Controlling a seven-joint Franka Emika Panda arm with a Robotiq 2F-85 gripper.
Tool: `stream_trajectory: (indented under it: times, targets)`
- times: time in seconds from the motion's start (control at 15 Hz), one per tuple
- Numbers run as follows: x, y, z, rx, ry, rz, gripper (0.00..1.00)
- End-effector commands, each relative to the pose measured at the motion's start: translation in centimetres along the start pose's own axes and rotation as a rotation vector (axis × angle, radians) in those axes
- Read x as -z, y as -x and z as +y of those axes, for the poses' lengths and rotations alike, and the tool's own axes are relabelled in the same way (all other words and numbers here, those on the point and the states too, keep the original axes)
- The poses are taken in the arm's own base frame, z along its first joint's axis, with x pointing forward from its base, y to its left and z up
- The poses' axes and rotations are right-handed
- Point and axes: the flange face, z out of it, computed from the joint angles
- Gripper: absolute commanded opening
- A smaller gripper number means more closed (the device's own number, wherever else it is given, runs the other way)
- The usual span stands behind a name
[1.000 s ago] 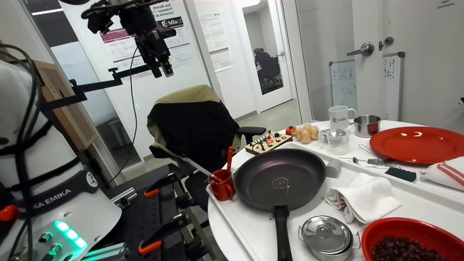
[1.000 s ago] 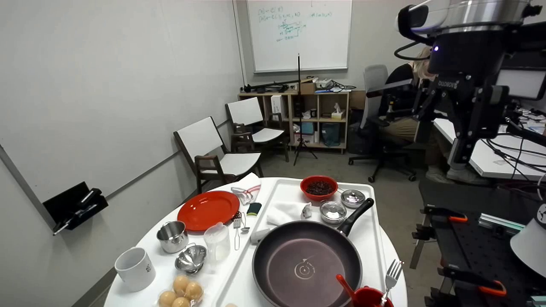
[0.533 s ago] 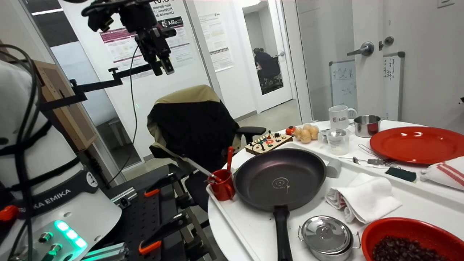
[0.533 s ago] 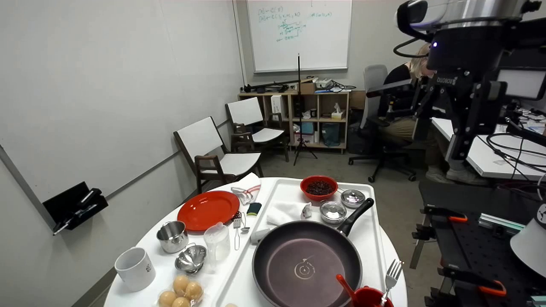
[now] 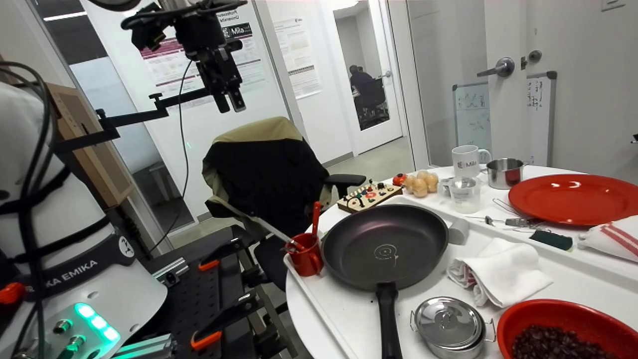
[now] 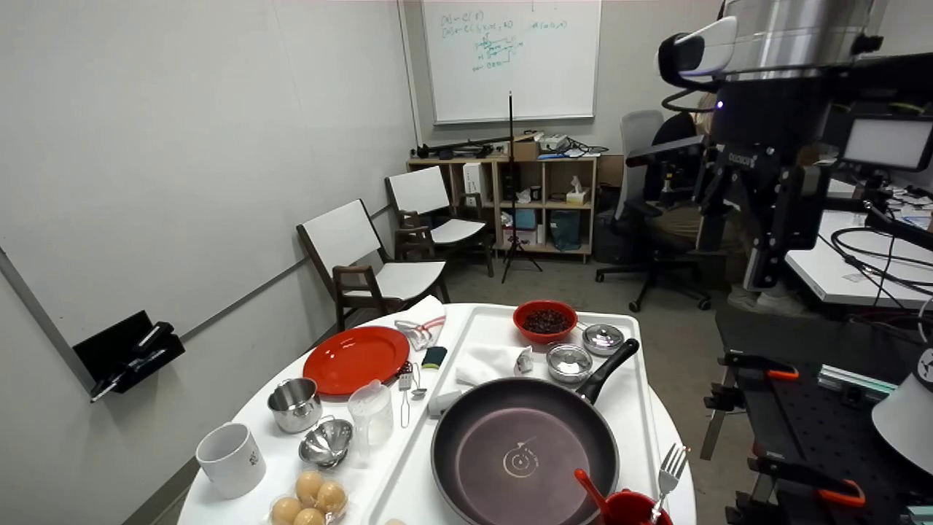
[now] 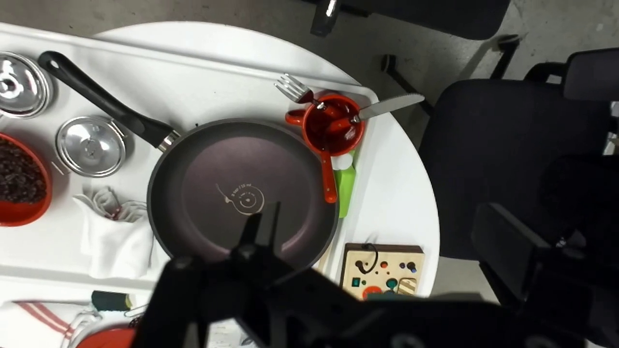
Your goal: Move the red bowl backwards.
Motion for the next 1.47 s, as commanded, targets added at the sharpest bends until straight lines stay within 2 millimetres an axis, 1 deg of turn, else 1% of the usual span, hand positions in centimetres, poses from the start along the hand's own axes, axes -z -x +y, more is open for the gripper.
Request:
stream_trajectory:
  times: [0.0, 0.2, 0.4, 0.53, 0.67, 0.93, 1.2, 1.4]
  targets:
    - [-2.0, -1.0, 1.3, 0.005, 0.020, -0.034, 1.00]
    - [-3.1, -1.4, 2.5, -0.001, 0.045, -0.050, 1.00]
    - [-3.6, -1.7, 5.4, -0.047, 0.072, -0.040, 1.00]
    - [-3.6, -1.7, 8.2, -0.101, 0.083, -0.025, 1.00]
    - [-3.8, -1.4, 11.4, -0.169, 0.088, -0.011, 1.00]
    - [-4.6, 0.2, 17.8, -0.319, 0.096, 0.013, 1.00]
    - [-6.3, 2.2, 22.9, -0.434, 0.093, 0.027, 1.00]
    - [-8.3, 3.7, 25.8, -0.447, 0.084, 0.026, 1.00]
